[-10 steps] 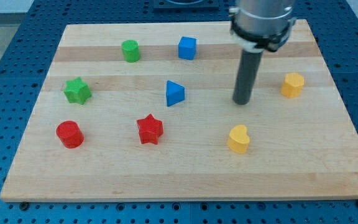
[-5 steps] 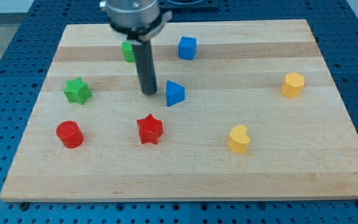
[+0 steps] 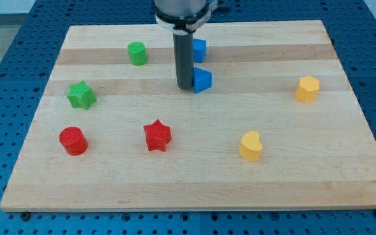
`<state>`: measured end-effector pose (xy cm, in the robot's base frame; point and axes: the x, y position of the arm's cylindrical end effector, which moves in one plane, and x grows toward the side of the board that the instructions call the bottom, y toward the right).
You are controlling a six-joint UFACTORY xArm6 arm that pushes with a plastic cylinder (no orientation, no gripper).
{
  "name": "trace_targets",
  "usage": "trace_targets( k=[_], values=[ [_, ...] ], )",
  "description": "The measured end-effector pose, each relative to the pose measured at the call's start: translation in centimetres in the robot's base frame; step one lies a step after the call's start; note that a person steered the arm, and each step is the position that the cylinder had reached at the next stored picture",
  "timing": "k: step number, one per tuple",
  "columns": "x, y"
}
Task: Move the triangle into the cube
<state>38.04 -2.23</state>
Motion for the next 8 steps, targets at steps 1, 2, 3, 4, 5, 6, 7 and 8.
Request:
trace_targets(
  k=[1, 2, 3, 4, 5, 6, 7, 8],
  values=[
    [2.3, 0.2],
    [2.6, 2.7],
    [0.9, 3.6],
    [0.4, 3.1],
    [2.3, 3.8],
    [4.2, 6.5],
    [2.7, 7.2],
    [0.8, 6.0]
  ],
)
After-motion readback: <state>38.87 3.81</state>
